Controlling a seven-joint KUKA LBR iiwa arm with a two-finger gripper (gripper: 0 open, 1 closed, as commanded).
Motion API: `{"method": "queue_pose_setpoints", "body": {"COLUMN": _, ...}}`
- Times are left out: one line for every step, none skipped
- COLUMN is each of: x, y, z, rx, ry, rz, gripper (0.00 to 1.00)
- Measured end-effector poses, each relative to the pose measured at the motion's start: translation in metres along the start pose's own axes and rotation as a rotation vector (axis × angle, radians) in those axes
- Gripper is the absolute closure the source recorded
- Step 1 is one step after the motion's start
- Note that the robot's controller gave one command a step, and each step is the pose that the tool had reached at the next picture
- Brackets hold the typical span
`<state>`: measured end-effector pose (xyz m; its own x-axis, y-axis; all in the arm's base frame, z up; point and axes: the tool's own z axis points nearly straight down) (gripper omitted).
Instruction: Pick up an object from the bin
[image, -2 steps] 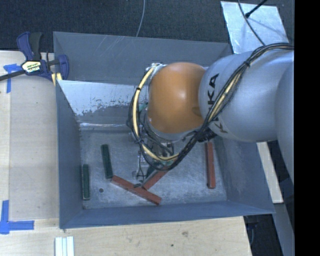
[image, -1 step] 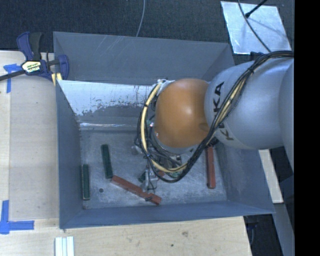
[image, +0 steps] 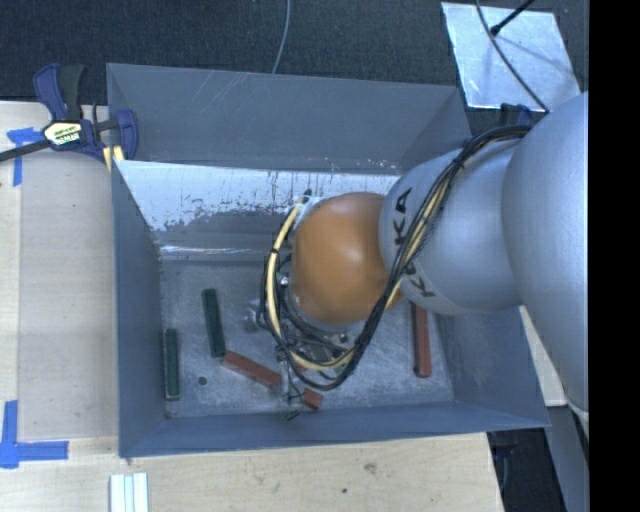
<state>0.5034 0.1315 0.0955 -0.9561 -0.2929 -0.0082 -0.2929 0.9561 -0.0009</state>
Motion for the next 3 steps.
{"method": "queue_pose_setpoints", "body": {"x": 0.023, "y": -0.013, "z": 0.025, "rx": -0.001, "ry": 0.006, "rz": 0.142, "gripper": 1.00}}
{"method": "queue_pose_setpoints", "body": {"x": 0.023, "y": -0.013, "z": 0.025, "rx": -0.001, "ry": 0.006, "rz": 0.143, "gripper": 1.00}}
{"method": "queue_pose_setpoints", "body": {"x": -0.007, "y": -0.021, "z": -0.172, "rx": 0.000, "ry": -0.004, "rz": 0.161, "gripper": 1.00}}
